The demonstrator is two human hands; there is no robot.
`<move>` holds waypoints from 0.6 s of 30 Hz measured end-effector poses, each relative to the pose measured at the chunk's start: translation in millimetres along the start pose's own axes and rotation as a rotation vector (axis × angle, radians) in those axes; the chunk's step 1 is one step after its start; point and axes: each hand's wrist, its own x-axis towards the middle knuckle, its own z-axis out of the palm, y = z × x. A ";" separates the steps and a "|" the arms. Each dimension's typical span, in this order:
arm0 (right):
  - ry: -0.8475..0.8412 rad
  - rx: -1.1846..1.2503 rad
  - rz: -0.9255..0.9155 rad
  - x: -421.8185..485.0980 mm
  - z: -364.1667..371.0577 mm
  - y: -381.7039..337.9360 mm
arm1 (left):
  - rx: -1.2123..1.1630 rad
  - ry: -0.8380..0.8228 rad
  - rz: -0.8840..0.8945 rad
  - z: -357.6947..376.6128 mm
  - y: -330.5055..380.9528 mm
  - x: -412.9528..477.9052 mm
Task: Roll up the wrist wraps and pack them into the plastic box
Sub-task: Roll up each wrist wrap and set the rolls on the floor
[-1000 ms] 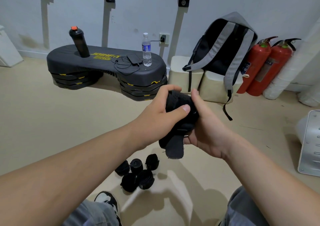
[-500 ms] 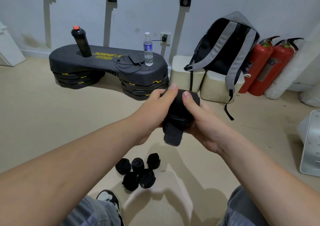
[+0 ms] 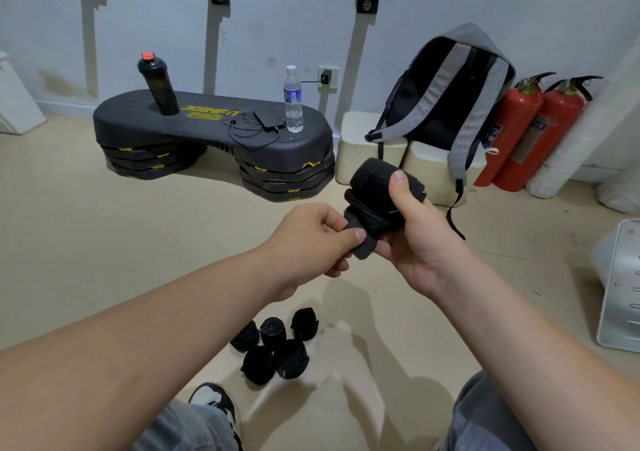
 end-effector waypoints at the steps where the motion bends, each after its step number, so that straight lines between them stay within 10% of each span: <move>1: 0.005 -0.009 -0.004 0.8 -0.5 0.4 | -0.019 0.002 -0.010 0.0 1.4 0.3; 18: 0.032 0.138 0.007 15.7 -10.8 -0.9 | -0.124 -0.053 -0.101 -7.7 18.1 -9.5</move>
